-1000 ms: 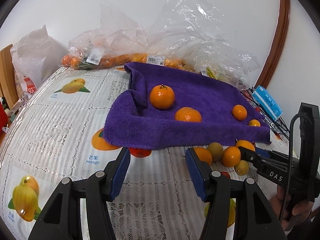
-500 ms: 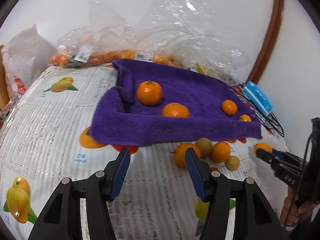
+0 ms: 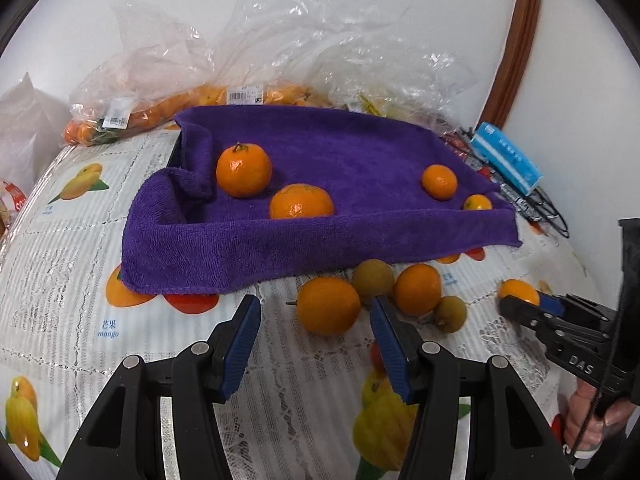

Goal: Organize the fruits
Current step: 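Grasp an orange with the left gripper while the right gripper holds its orange, then lift both held oranges and carry them over the purple towel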

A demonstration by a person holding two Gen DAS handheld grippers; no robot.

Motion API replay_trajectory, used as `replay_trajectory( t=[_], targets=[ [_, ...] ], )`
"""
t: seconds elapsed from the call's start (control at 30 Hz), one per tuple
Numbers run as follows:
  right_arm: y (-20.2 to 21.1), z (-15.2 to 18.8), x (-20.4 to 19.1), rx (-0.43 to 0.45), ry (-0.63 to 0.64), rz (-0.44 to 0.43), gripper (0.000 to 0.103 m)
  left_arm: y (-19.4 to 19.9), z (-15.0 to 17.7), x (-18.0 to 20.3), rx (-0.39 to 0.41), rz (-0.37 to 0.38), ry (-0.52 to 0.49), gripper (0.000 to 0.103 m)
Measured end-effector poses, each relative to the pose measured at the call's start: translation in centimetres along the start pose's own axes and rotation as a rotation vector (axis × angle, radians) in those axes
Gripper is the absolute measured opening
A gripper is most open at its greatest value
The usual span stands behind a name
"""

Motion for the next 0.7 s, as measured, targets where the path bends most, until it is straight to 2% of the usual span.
replay_trajectory(
  t=[0.1, 0.27, 0.43, 0.47, 0.7],
  targets=[
    [0.0, 0.0, 0.1, 0.0, 0.0, 0.0, 0.033, -0.8, -0.4, 0.1, -0.035, -0.012, 0.005, 0.054],
    [0.0, -0.1, 0.1, -0.001, -0.003, 0.0, 0.033, -1.3, -0.8, 1.0, -0.041, -0.052, -0.019, 0.051],
    [0.0, 0.0, 0.3, 0.003, -0.019, -0.032, 0.032, -1.2, -0.8, 1.2, -0.042, -0.062, -0.027, 0.041],
    [0.1, 0.0, 0.5, 0.005, -0.027, -0.043, 0.032, -1.2, -0.8, 1.0, -0.04, -0.055, -0.021, 0.038],
    [0.1, 0.0, 0.6, 0.01, -0.04, -0.045, 0.033, -1.0, -0.7, 0.8, -0.033, -0.012, -0.011, 0.037]
  ],
)
Point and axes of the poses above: each gripper's, at about its wrist camera, not at the fingertips, and y roughly against the way its jaws point, x to its right, z to its underside, the point moved 1 cm from there along -y, roughly the way its jaws point, and after that the axes turned 15 degrees about -x, right-handed, at the moved point
